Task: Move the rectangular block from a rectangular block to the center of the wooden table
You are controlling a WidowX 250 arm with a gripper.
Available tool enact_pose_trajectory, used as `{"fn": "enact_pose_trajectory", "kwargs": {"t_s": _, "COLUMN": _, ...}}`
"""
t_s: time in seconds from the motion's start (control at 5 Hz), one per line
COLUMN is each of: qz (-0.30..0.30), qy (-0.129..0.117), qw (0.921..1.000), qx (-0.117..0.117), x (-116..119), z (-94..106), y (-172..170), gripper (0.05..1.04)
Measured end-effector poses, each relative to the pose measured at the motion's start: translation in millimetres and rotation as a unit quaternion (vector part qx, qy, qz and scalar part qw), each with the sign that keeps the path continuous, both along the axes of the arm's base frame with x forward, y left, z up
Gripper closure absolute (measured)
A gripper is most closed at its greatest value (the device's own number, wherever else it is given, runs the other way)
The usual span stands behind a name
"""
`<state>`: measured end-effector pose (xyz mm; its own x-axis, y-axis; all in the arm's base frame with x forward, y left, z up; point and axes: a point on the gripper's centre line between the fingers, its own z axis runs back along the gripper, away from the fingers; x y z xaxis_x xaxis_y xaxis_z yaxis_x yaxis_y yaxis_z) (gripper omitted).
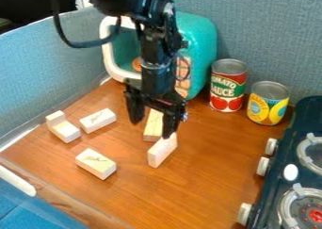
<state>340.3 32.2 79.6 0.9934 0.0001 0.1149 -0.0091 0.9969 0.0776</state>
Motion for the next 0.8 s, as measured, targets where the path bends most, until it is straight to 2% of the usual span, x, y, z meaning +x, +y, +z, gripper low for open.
{"fn": "enact_pose_trajectory", "kwargs": {"t_s": 0.2, "qz": 0.019, "qy": 0.013, "qw": 0.9997, "qx": 0.008, "x": -4, "z": -0.7, "y": 3, "gripper": 0.083}}
{"fn": "enact_pose_trajectory", "kwargs": {"t_s": 0.4, "qz": 0.039, "qy": 0.013, "qw": 0.9992, "qx": -0.002, "x": -7, "z": -2.7, "y": 14, "gripper": 0.083}}
{"fn": "enact_pose_trajectory", "kwargs": {"t_s": 0.6, "qz": 0.063, "qy": 0.035, "qw": 0.9973, "qx": -0.011, "x": -12, "z": -10.8, "y": 17, "gripper": 0.083}}
{"fn": "enact_pose_trajectory", "kwargs": {"t_s": 0.8, "qz": 0.063, "qy": 0.036, "qw": 0.9973, "qx": -0.01, "x": -12, "z": -10.7, "y": 17, "gripper": 0.083}}
